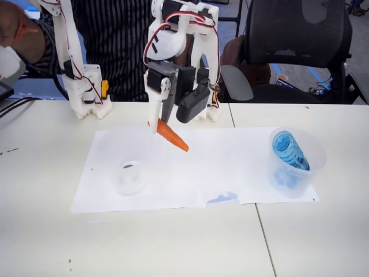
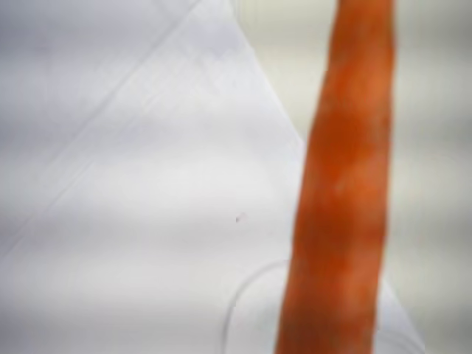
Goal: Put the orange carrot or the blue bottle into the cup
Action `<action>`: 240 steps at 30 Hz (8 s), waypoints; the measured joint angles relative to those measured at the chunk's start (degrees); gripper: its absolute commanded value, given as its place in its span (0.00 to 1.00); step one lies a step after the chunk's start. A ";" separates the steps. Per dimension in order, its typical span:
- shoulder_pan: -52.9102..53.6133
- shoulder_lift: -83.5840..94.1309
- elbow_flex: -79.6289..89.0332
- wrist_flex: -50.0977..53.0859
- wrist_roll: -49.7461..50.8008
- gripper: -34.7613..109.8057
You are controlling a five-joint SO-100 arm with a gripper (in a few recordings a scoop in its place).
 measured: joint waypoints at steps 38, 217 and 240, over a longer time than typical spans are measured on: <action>14.24 -4.31 0.00 -7.21 -9.40 0.26; -31.90 105.91 111.88 -32.61 -9.05 0.42; -31.20 105.91 119.44 -32.61 -9.05 0.42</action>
